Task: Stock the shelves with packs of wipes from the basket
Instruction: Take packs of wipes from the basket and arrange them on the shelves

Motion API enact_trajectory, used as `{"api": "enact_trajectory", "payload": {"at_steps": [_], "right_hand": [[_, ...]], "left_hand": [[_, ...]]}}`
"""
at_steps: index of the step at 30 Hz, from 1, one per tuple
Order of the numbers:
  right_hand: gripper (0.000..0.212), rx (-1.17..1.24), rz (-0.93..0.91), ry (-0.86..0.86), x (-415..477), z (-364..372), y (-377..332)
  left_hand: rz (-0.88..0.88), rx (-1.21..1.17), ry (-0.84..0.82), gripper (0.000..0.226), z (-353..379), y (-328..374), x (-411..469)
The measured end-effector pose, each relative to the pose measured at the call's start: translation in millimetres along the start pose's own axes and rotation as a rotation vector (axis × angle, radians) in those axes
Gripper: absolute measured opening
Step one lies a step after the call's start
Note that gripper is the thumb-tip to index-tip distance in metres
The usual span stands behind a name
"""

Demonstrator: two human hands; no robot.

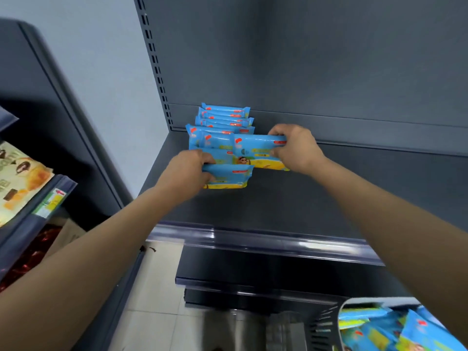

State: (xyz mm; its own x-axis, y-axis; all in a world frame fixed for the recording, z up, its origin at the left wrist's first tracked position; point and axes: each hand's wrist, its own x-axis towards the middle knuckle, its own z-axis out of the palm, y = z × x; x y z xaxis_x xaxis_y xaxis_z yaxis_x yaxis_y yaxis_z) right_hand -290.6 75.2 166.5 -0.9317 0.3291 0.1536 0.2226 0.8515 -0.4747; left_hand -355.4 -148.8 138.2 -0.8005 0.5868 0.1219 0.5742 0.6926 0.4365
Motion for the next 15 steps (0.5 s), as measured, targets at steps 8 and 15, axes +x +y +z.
{"api": "enact_trajectory", "payload": {"at_steps": [8, 15], "right_hand": [[0.024, 0.108, 0.006, -0.117, 5, 5, -1], [0.033, -0.020, -0.075, -0.219, 15, 44, -21]], "left_hand": [[0.007, 0.041, -0.067, 0.036, 0, -10, 15], [0.048, 0.107, -0.033, 0.035, -2, -27, 4]]}}
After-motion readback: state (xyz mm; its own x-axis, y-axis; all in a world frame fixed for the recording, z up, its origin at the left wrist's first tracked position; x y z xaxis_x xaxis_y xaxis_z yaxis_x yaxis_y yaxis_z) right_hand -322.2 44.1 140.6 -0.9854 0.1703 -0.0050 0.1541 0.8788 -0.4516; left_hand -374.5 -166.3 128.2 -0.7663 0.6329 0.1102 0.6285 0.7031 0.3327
